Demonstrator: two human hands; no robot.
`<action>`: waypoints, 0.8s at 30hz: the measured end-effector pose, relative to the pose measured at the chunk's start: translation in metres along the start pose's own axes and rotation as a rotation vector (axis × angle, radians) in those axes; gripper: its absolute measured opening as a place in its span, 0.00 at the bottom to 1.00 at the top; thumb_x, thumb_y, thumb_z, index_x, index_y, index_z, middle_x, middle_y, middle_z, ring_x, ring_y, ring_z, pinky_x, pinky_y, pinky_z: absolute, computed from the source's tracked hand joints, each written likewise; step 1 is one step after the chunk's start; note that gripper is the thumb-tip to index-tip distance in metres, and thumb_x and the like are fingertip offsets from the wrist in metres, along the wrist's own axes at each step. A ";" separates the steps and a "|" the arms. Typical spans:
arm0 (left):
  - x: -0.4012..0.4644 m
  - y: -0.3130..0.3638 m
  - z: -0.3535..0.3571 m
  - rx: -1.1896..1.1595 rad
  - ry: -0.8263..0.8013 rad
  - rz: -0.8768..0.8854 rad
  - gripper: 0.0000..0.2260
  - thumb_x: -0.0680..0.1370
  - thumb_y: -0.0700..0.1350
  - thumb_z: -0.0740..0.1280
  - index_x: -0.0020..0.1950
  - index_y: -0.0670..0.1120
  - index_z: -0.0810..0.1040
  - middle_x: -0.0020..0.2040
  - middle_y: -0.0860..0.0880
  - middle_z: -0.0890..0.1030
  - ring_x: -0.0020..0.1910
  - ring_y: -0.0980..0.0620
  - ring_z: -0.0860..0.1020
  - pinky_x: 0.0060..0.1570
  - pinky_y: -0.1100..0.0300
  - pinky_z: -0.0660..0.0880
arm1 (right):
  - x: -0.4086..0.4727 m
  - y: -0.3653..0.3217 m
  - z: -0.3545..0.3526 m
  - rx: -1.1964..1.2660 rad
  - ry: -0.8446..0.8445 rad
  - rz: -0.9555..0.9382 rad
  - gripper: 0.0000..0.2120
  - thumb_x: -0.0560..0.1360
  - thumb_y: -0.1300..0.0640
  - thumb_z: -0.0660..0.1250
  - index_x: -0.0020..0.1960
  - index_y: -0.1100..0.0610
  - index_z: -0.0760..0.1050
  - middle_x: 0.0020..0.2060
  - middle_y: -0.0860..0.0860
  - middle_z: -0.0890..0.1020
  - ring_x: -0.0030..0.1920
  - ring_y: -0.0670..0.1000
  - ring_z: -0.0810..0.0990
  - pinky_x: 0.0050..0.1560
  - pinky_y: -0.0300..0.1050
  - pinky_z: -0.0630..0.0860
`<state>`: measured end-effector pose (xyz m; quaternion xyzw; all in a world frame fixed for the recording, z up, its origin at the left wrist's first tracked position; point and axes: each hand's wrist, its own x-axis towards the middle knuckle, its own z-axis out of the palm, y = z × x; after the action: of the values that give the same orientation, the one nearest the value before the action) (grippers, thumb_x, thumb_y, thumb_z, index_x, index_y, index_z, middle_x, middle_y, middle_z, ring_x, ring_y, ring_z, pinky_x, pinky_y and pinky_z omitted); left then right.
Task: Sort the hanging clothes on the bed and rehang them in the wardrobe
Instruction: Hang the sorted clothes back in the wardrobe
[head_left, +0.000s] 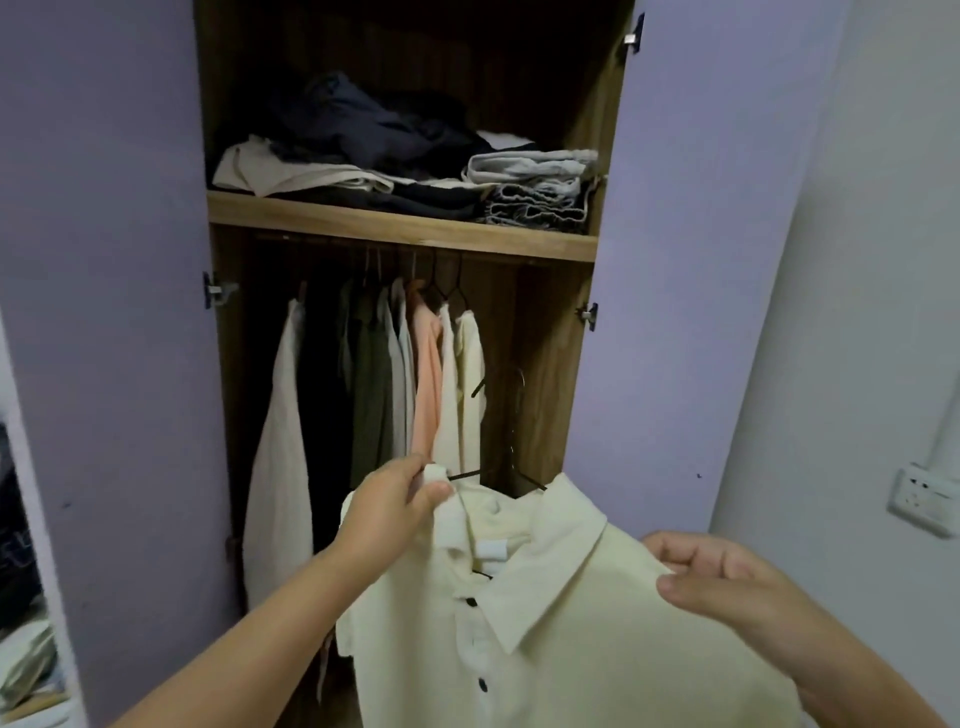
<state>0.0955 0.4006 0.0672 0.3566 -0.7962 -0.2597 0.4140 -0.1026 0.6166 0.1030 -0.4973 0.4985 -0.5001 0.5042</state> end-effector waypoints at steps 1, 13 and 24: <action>0.012 -0.002 0.008 0.020 -0.016 0.003 0.02 0.77 0.47 0.65 0.46 0.50 0.75 0.37 0.57 0.75 0.38 0.58 0.73 0.37 0.64 0.68 | 0.007 0.001 -0.004 -0.013 0.033 0.001 0.17 0.57 0.53 0.76 0.41 0.62 0.81 0.37 0.62 0.81 0.34 0.55 0.80 0.35 0.43 0.76; 0.183 -0.068 0.060 0.118 -0.156 0.030 0.12 0.79 0.49 0.62 0.62 0.52 0.74 0.57 0.55 0.77 0.51 0.58 0.74 0.53 0.63 0.72 | 0.153 -0.012 -0.043 -0.253 0.380 0.011 0.09 0.62 0.59 0.64 0.38 0.63 0.76 0.30 0.57 0.78 0.30 0.52 0.76 0.32 0.40 0.72; 0.300 -0.135 0.068 0.123 -0.238 0.098 0.08 0.79 0.46 0.63 0.56 0.50 0.77 0.52 0.55 0.78 0.48 0.60 0.75 0.49 0.67 0.71 | 0.289 -0.019 -0.099 -0.346 0.656 -0.051 0.11 0.75 0.67 0.62 0.35 0.61 0.76 0.25 0.54 0.75 0.24 0.48 0.73 0.28 0.38 0.68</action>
<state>-0.0349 0.0911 0.0784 0.3086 -0.8706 -0.2303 0.3062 -0.2005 0.3276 0.1200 -0.4008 0.6982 -0.5534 0.2135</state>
